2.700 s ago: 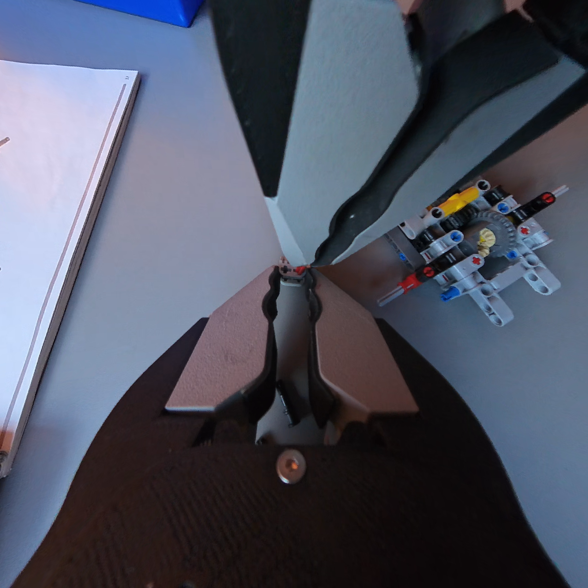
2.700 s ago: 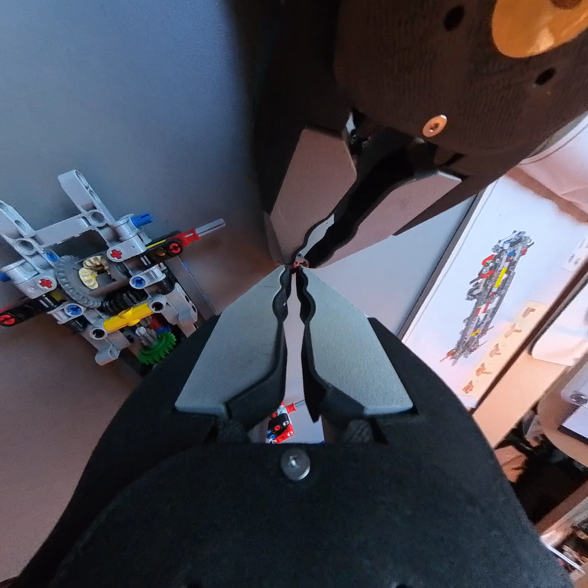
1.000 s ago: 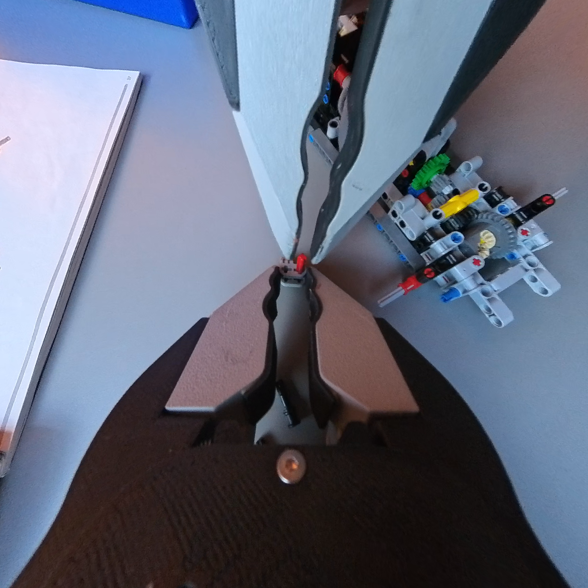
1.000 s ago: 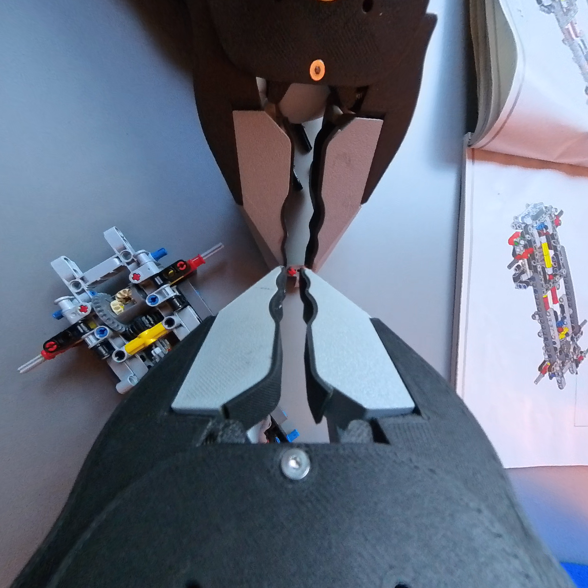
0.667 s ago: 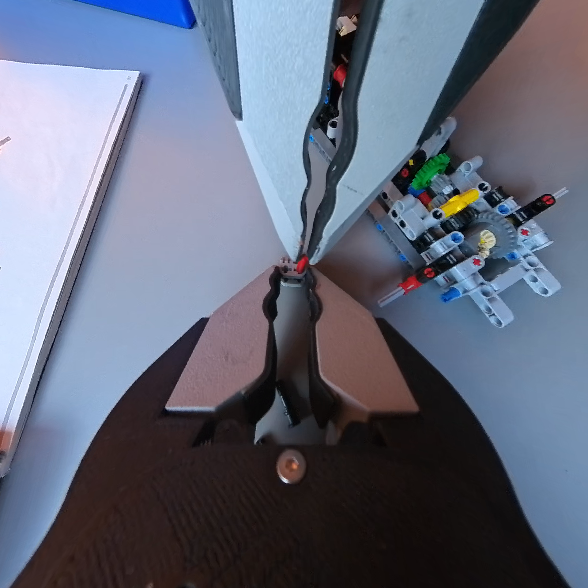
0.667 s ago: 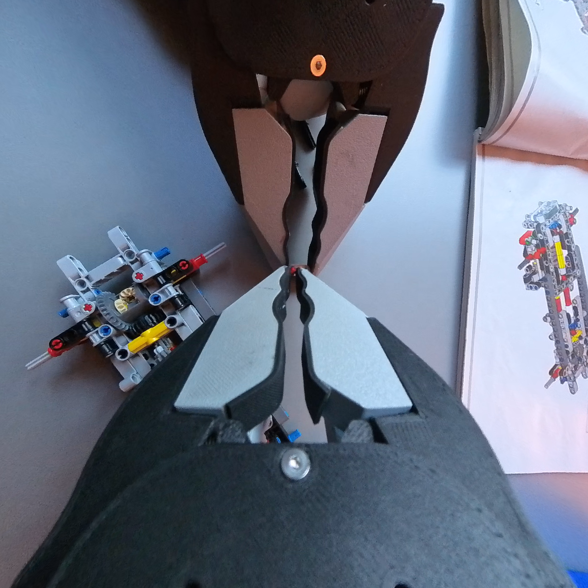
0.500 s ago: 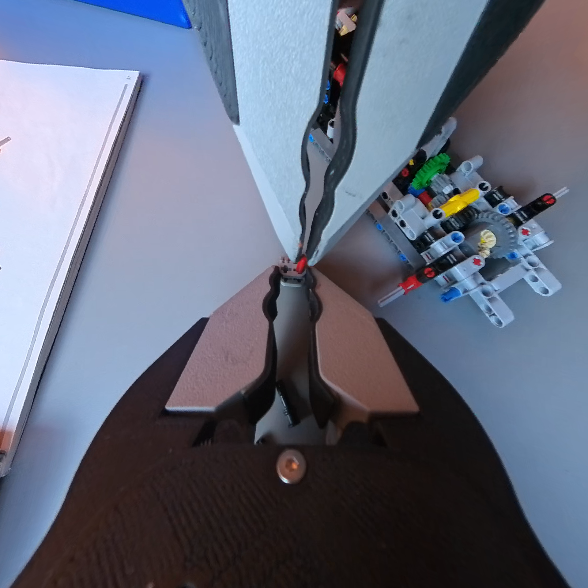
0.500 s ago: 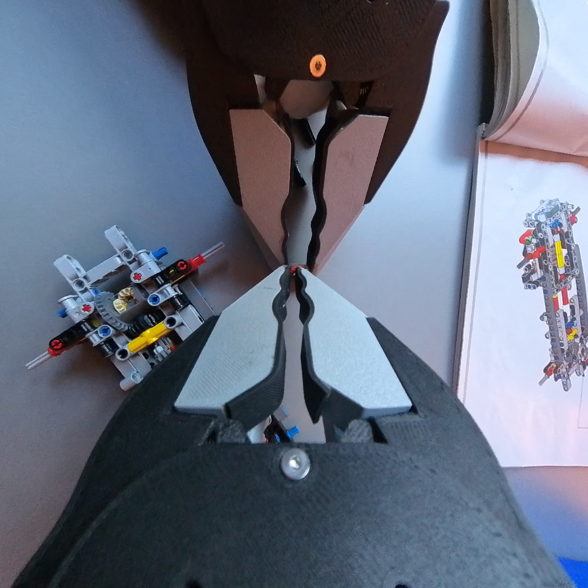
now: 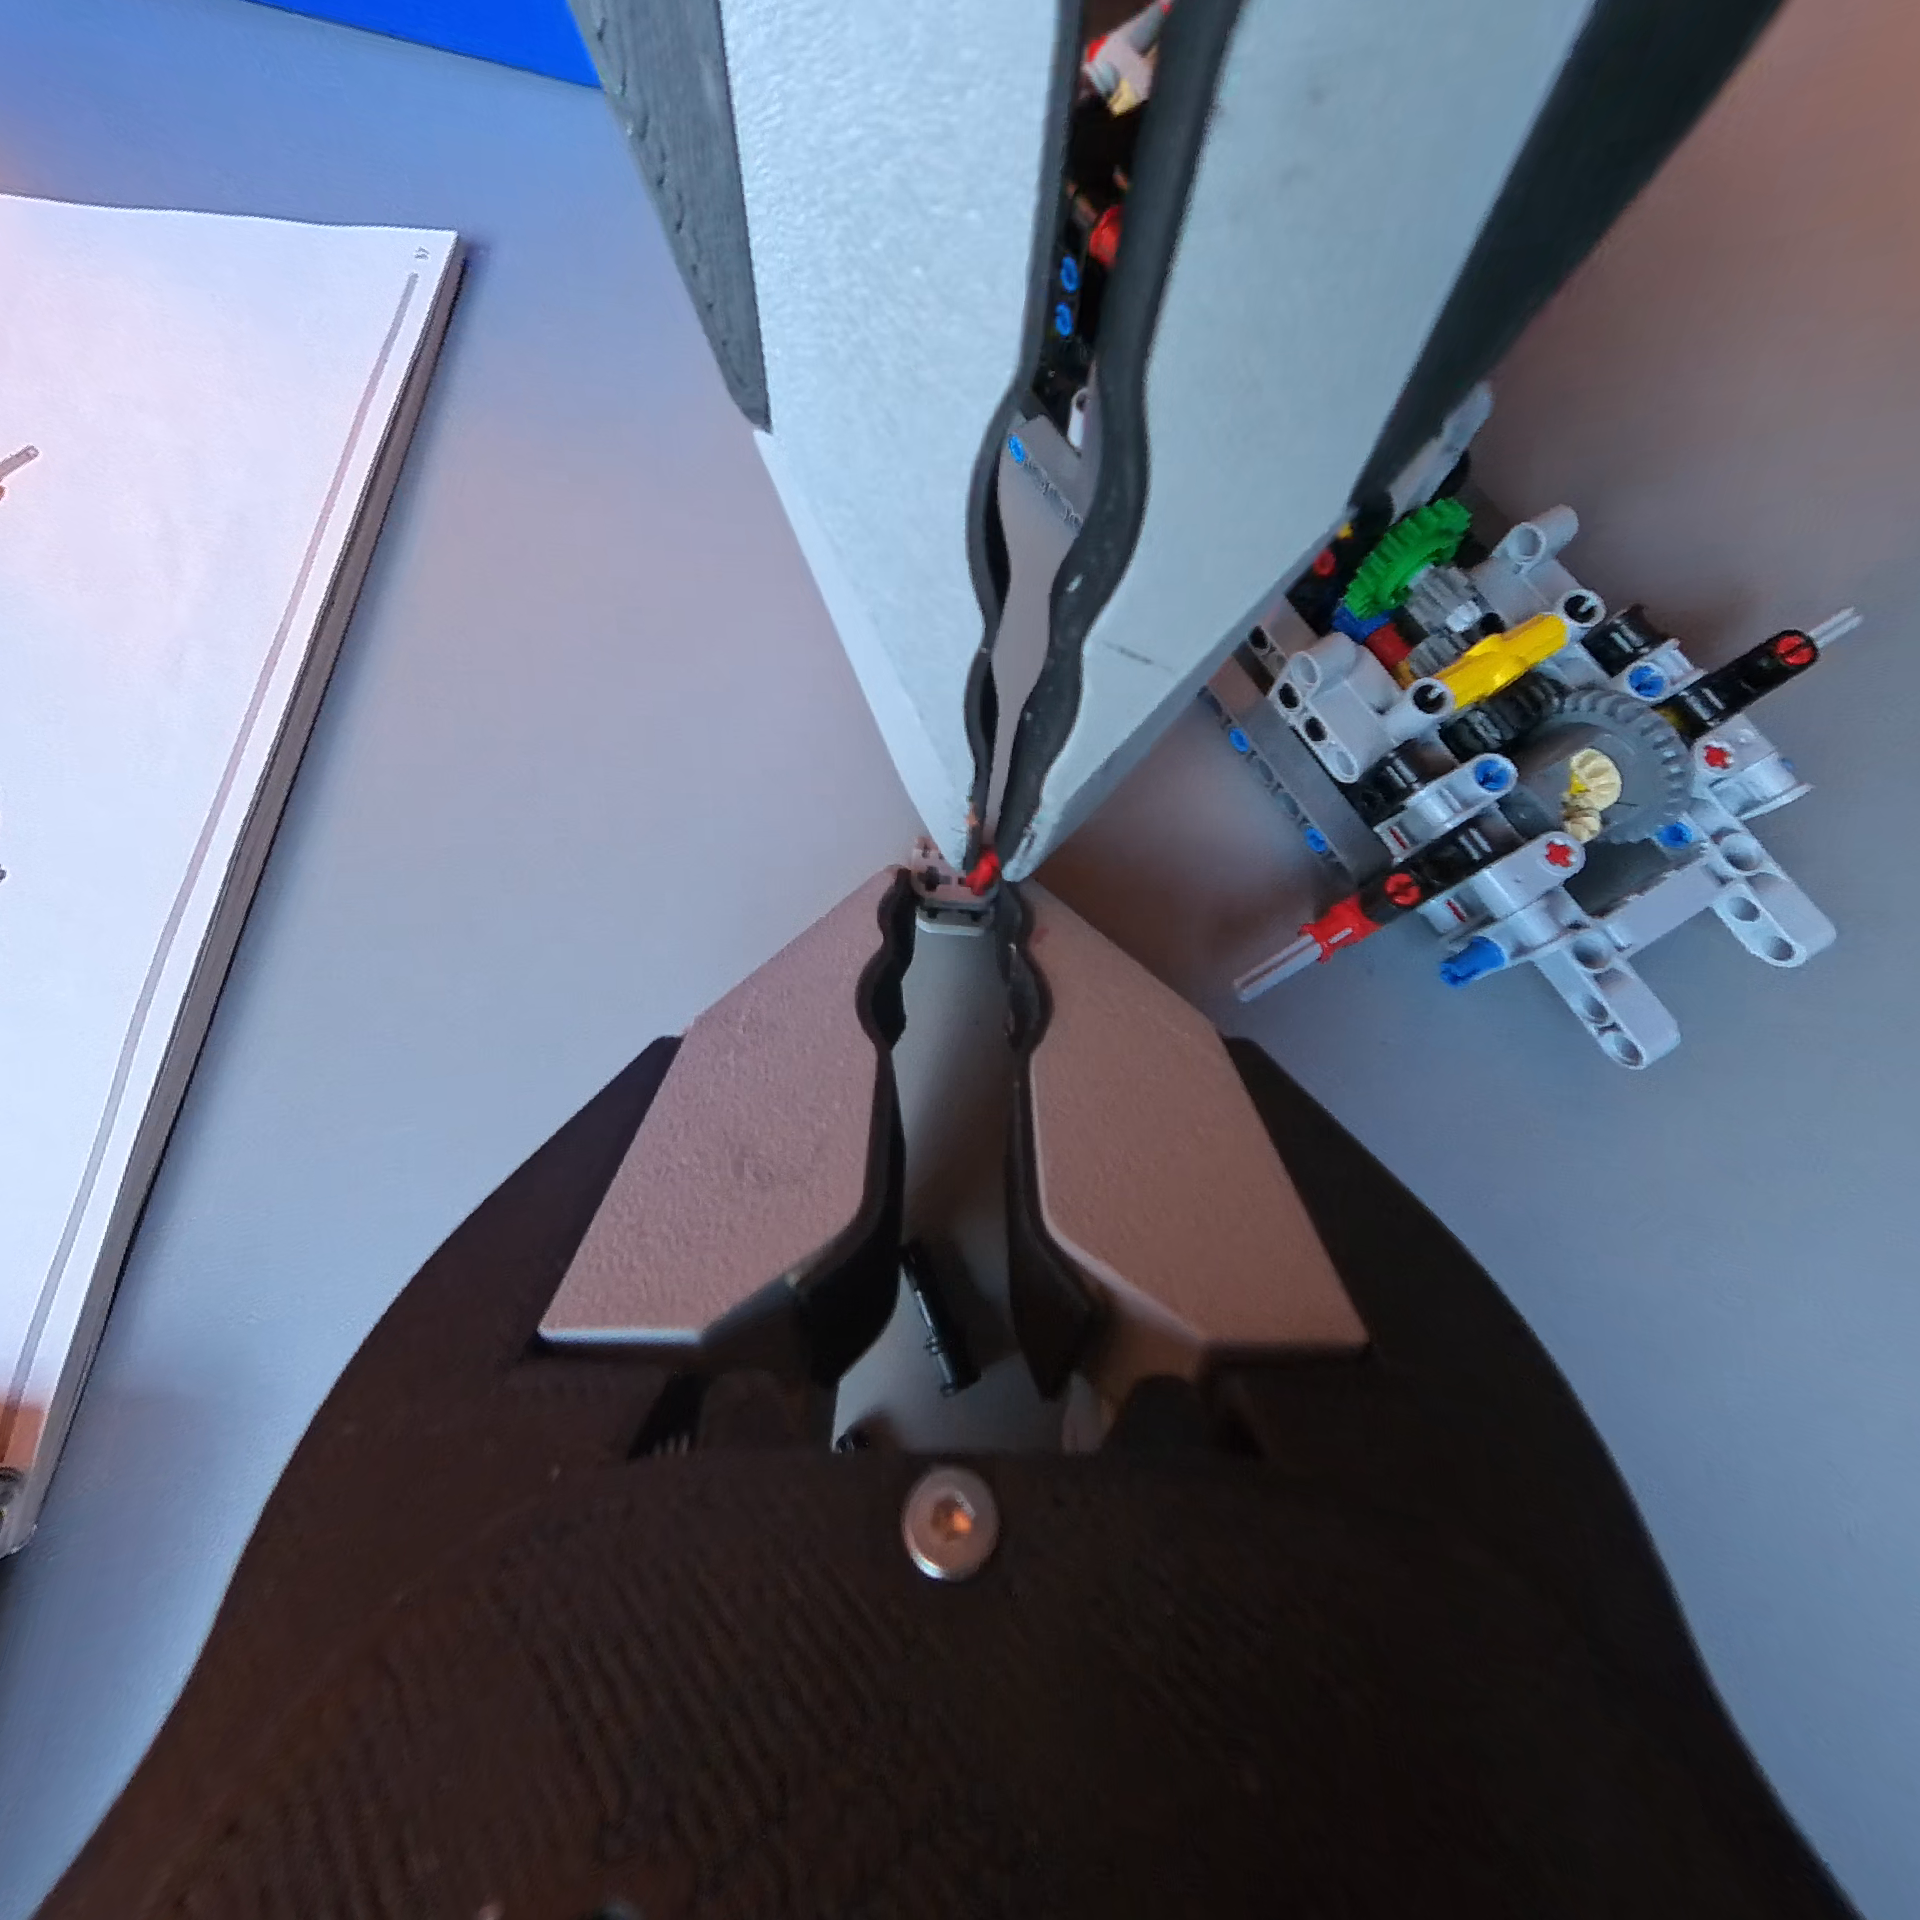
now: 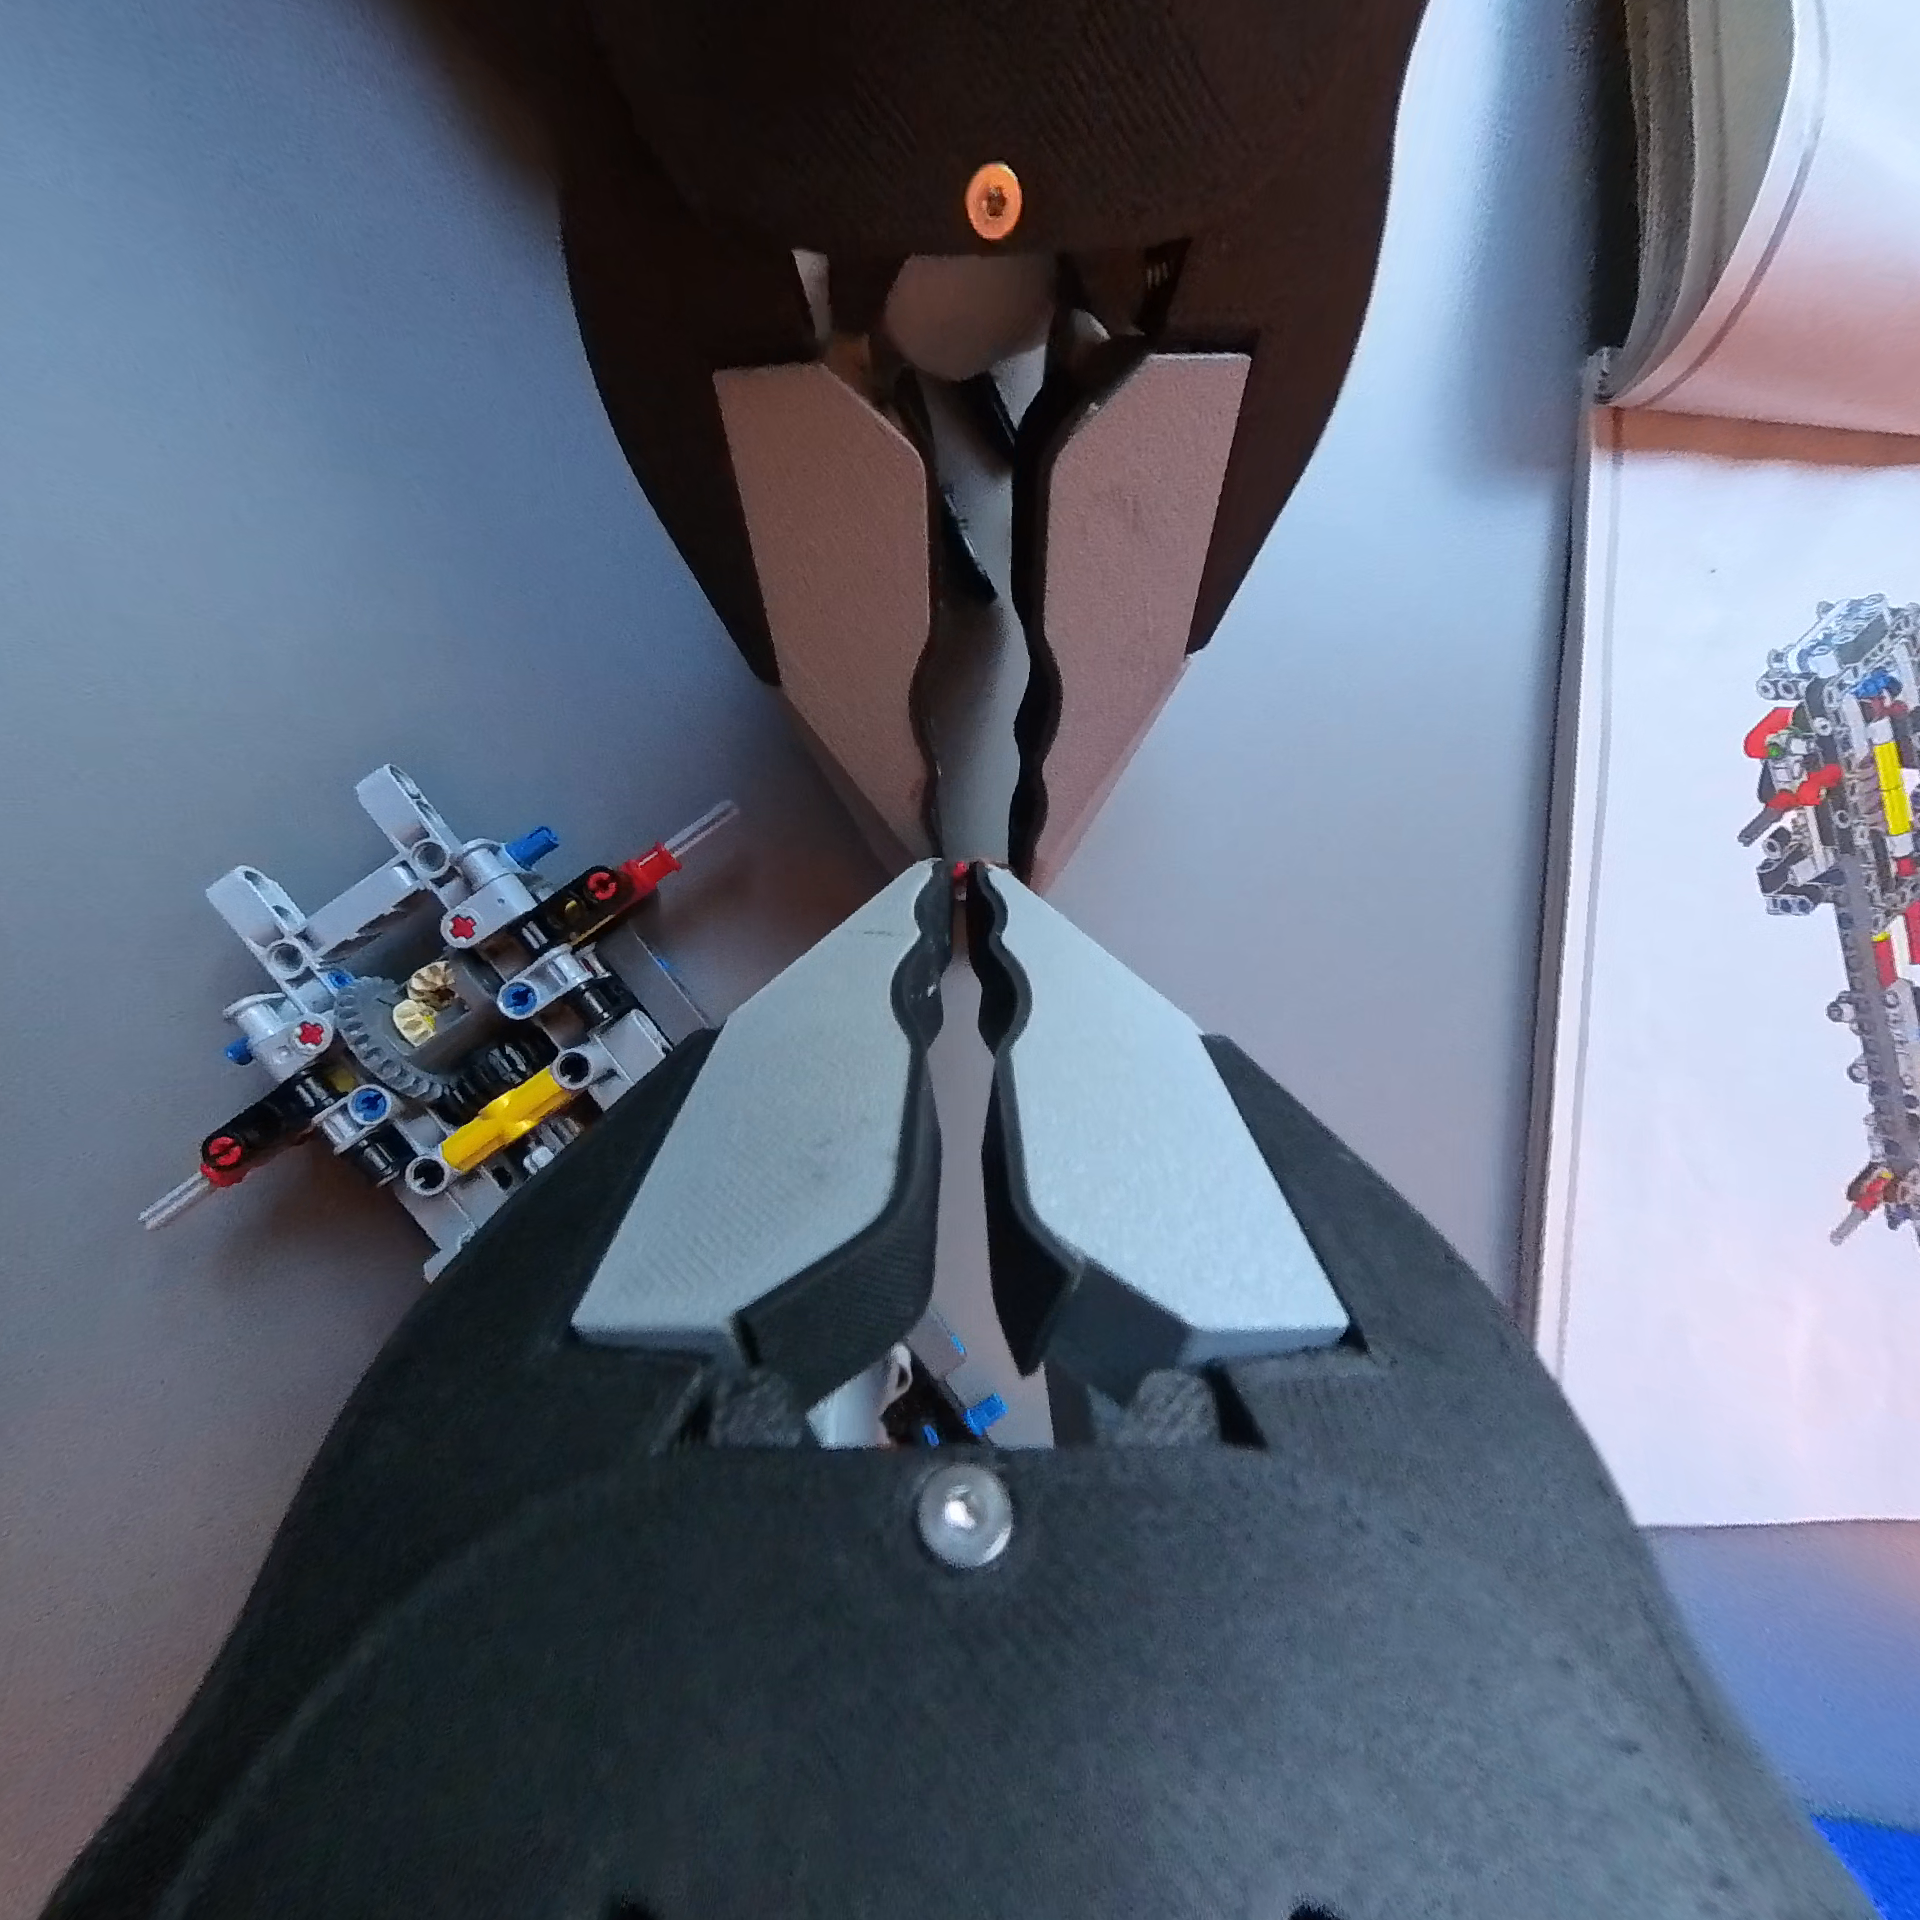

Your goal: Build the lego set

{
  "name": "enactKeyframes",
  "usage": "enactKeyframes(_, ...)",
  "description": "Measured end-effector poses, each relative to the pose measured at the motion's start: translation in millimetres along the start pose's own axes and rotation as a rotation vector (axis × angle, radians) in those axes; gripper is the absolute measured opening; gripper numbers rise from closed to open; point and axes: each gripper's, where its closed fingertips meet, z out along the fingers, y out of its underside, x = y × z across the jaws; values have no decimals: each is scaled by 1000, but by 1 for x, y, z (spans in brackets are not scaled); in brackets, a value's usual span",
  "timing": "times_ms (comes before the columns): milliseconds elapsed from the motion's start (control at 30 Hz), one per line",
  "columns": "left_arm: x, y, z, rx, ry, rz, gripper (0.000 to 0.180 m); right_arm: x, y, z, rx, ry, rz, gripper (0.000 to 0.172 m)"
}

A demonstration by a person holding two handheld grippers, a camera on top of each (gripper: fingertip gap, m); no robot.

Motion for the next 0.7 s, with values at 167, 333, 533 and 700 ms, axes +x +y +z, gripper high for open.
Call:
enactKeyframes(167, 0, 0, 0, 0, 1, -1, 14, 0, 0, 0, -21, -22, -13, 1)
enactKeyframes(333, 0, 0, 0, 0, -1, 2, 14, 0, 1, 0, -96, -63, -7, 1)
enactKeyframes(533, 0, 0, 0, 0, -2, 3, 14, 0, 0, 1, -100, -96, 32, 1)
enactKeyframes(700, 0, 0, 0, 0, -3, 3, 14, 0, -2, 0, -35, -74, 76, 0)
